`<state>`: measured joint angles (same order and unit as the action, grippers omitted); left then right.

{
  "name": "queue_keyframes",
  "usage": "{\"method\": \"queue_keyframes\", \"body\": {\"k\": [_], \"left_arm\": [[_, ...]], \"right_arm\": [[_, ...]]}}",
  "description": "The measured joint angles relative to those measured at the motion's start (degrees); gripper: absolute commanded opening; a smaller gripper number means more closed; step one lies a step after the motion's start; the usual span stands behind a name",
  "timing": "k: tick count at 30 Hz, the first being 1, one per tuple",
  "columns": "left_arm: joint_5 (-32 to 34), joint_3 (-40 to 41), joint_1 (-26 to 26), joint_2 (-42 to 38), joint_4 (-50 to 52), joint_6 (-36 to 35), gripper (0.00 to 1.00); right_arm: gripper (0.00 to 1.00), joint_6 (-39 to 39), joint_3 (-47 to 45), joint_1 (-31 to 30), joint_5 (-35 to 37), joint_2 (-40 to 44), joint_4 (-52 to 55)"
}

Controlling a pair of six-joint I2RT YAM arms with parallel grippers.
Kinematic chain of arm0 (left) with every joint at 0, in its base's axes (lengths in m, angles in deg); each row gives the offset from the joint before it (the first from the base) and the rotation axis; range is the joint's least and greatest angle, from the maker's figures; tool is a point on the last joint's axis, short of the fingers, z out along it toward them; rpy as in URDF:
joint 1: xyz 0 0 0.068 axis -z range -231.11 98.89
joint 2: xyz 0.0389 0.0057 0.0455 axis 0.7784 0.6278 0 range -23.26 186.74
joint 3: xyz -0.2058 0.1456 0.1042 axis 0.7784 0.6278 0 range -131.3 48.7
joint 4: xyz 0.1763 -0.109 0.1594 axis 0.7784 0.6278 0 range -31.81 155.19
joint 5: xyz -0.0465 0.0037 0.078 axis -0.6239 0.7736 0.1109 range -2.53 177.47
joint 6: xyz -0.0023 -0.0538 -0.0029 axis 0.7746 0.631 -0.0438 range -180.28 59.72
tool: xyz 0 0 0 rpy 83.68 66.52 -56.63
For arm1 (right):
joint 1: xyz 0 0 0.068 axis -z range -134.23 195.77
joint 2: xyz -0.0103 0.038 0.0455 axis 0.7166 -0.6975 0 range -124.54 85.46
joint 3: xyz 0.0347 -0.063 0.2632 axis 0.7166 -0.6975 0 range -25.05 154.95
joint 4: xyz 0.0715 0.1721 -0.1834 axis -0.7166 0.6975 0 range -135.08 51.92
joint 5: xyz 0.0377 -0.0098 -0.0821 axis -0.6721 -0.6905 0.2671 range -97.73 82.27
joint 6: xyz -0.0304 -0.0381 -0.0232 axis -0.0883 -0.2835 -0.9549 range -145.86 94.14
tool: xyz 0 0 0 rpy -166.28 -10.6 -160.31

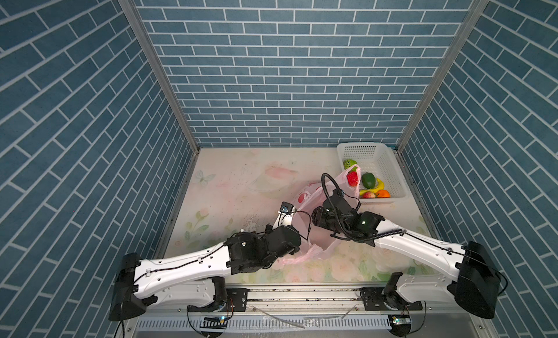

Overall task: Untie the knot of the plastic bag and take out the fruit
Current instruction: Pick up the fruit from the plastic bag, then place the fruit in the basket.

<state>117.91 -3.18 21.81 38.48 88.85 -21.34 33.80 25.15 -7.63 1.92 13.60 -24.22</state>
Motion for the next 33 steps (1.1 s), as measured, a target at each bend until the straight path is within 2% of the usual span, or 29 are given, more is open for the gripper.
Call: {"method": "queue_keyframes", "body": {"k": [12,22,33], "left_arm": [[3.06,-0.28,-0.55,-2.45,4.92,0.0,0.0],[5.6,-1.79,-1.77,-4.81,12.15,0.28,0.0],[7.28,-3.43,-1.9,-5.22,18.93,2.03,0.0]], "right_arm": [[0.36,-5.7,15.63,1.53,-0.48,7.15,17.33],[0.36,-11.13,21.57,14.93,-3.54,10.29,24.79],[0.36,-17.09,26.6,29.59,-10.86,9.51,26.01]]}}
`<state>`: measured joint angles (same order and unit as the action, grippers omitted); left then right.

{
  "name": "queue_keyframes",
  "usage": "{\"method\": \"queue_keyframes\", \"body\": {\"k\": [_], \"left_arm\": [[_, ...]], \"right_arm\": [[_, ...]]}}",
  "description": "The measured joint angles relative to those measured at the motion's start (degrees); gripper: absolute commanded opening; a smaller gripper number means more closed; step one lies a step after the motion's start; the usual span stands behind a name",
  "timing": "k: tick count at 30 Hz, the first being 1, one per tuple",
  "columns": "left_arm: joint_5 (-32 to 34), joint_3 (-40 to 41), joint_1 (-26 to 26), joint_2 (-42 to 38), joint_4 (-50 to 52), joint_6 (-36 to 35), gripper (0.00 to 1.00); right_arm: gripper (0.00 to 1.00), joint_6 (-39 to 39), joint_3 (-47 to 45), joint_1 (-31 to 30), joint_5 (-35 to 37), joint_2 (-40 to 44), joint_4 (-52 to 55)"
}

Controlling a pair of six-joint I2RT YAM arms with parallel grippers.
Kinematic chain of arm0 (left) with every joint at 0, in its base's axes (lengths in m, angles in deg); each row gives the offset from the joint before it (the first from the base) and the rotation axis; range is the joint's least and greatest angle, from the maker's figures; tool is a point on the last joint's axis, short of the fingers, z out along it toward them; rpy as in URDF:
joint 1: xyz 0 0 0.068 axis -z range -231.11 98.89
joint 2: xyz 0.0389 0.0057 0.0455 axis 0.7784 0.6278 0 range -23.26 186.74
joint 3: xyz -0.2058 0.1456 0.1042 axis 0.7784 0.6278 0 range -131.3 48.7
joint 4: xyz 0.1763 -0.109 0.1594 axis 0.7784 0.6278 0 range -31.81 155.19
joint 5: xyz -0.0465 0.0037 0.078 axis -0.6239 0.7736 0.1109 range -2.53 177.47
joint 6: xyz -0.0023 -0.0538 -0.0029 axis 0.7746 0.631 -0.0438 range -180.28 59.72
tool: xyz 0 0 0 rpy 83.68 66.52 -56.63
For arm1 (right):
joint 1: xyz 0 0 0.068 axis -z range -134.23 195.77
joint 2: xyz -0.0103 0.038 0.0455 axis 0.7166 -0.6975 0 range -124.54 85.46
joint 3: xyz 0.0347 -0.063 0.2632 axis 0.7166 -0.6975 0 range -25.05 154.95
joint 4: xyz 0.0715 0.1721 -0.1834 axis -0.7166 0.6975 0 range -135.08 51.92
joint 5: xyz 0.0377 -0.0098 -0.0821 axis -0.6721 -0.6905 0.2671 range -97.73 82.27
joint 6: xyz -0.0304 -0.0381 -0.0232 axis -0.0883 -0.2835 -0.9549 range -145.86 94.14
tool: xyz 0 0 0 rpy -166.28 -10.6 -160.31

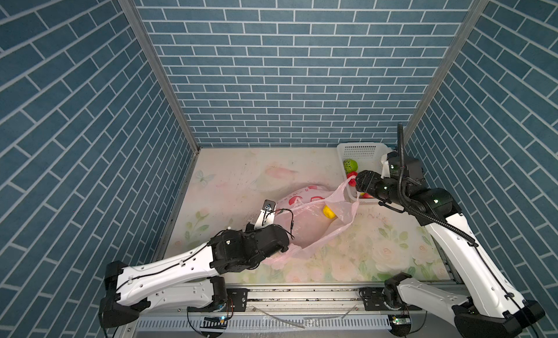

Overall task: Untie the knot of the plastic bag and take out the fruit
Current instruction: Place the fruit in the basket.

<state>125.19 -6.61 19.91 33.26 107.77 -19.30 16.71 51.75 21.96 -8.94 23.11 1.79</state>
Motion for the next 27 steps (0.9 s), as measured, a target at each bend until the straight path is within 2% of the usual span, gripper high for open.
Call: {"method": "queue_keyframes", "body": {"k": [11,18,27], "left_arm": [[0.5,-1.88,-0.52,0.81,0.42,0.15,0.0],[1.33,-1.88,-0.52,-1.03,2.95,1.14,0.0],[2.14,-1.88,-0.55,-2.64,4.76,2.34,0.0]], "right_arm": [[0.36,-2.14,1.68,13.16,-9.31,-9.31,-8.37],[0.36,-4.33,1.05,19.08,-8.9,-19.15,-16.68],[0.36,-8.52,1.29,22.53,-5.75,-34.91,-22.73]]}}
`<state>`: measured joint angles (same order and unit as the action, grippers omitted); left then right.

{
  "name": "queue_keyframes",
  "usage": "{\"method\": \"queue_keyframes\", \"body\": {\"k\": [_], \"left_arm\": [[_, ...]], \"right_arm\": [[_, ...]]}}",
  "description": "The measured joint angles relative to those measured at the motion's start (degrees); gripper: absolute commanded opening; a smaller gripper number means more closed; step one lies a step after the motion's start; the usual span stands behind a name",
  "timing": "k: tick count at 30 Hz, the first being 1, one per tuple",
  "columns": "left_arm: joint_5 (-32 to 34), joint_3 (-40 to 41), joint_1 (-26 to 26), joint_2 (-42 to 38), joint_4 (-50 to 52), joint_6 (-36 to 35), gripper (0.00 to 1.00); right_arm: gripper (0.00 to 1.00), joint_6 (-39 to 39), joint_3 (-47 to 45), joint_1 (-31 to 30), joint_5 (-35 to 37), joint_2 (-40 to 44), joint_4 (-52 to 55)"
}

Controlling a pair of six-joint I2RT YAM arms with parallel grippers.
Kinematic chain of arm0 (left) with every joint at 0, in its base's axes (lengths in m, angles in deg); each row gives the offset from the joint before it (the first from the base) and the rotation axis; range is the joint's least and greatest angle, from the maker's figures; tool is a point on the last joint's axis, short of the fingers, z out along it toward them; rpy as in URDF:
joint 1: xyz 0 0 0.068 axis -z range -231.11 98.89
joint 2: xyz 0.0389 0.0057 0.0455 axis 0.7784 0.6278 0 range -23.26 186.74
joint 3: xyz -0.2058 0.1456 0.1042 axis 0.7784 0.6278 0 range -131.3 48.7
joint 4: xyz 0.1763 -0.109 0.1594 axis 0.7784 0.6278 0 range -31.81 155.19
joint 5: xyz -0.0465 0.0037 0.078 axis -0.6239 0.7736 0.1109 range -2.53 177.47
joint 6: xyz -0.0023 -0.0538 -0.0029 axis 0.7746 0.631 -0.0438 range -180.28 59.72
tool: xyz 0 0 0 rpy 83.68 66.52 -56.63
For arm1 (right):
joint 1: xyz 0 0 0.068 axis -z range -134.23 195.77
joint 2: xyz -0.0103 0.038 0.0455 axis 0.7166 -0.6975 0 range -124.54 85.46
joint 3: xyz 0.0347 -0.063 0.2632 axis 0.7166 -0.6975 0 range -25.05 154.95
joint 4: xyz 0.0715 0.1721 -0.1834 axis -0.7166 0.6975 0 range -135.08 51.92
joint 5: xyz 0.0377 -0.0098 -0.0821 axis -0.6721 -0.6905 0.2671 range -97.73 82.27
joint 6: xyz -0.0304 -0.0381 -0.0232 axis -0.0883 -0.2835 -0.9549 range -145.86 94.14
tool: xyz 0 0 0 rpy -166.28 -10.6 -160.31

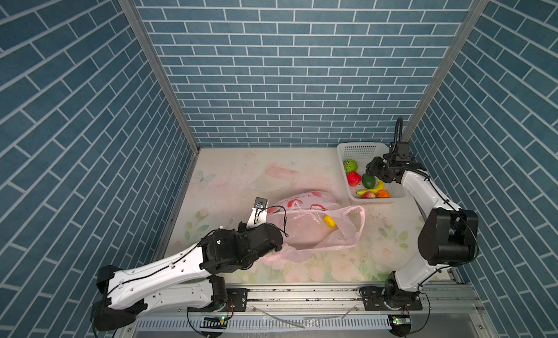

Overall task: Untie the knot of the plastic bag and take out the fruit
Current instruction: Place the fruit in the basket.

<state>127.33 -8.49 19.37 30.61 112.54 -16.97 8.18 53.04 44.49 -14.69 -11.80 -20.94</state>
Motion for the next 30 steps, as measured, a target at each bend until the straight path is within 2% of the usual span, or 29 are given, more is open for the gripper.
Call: {"method": "queue_keyframes", "body": {"k": [3,8,11,20,30], "left_arm": [[0.0,0.0,-0.02,-0.55,0.07,0.02,0.0],[-0.09,0.02,0.0,-0.94,-0.17,-0.02,0.0],[-0.17,0.15,0.0,-0.94,-0.61,-0.07,0.0],[-0.52,0.87,0.0,-0.92,-2.75,-0.5,0.0],[-1.27,0.94,0.04,-0.92,-4.98,-1.55,0.0]], "right_arm": [[0.37,-1.14,0.87,0.24,1.46,-3.65,-0.15],[0.57,-2.64,2.73,0.22,3.06,-6.49,-0.13],[0.63,-3.13,3.23,0.22,3.96,-6.56,0.17],[0.72,-4.57,3.32,0.22,5.07,-6.21,2.1],[0.74,-4.55,3.3,-0.07,4.37,-1.07,6.27]]}}
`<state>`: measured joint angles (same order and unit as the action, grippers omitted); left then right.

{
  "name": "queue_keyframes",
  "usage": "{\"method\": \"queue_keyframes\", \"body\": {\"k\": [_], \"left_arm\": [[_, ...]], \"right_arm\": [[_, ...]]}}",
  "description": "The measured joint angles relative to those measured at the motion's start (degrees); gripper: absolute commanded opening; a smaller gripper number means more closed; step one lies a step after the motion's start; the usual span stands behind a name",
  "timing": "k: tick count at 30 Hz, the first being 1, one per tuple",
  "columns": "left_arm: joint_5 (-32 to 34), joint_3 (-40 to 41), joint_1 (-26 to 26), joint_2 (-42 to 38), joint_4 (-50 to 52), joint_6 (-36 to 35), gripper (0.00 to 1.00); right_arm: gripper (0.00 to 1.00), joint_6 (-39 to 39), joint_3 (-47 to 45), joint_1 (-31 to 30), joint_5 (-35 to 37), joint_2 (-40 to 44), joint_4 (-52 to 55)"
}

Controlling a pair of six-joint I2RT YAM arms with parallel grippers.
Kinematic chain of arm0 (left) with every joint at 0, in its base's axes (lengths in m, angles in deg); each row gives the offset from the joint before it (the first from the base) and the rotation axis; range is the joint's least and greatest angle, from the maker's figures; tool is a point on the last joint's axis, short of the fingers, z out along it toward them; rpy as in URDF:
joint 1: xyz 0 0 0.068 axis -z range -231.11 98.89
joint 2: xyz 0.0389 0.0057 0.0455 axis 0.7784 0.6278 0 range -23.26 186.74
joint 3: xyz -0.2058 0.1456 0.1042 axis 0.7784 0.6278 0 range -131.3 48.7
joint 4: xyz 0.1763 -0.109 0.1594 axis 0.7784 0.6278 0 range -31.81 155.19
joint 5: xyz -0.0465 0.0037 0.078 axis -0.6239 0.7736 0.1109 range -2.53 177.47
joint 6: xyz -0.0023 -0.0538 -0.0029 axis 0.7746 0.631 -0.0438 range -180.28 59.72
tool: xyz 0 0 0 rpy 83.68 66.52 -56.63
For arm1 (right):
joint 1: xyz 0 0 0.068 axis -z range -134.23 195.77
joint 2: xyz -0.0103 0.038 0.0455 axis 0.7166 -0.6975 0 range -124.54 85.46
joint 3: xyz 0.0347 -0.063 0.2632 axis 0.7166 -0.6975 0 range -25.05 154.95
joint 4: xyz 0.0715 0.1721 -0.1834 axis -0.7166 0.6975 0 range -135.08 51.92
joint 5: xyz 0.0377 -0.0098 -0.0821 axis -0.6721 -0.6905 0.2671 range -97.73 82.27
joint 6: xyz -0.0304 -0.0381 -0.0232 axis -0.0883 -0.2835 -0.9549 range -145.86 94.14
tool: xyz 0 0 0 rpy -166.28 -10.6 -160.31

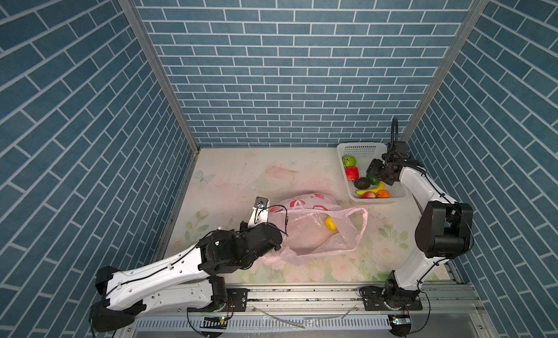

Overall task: Untie the knot of the plastic bag and take out the fruit
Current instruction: Place the fruit in the basket.

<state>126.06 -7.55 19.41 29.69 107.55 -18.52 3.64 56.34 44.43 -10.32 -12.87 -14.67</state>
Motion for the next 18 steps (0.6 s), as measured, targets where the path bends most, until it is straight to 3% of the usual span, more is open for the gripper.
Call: {"method": "queue_keyframes", "body": {"k": [7,11,18], "left_arm": [[-0.72,1.05,1.36,1.27,-2.75,-1.18,0.0],[-0.83,1.11,1.51,1.88,-3.74,-1.53,0.0],[-0.85,0.28,1.51,4.11,-4.09,-2.64,0.0]], "right_arm": [[0.73,0.13,0.33,-5.49,-3.8,17.49,8.37],[0.73,0.31,4.68,-14.8,-4.85,26.21,16.74],[0.71,4.98,6.64,-30.99,-4.11,32.52,26.51]]}}
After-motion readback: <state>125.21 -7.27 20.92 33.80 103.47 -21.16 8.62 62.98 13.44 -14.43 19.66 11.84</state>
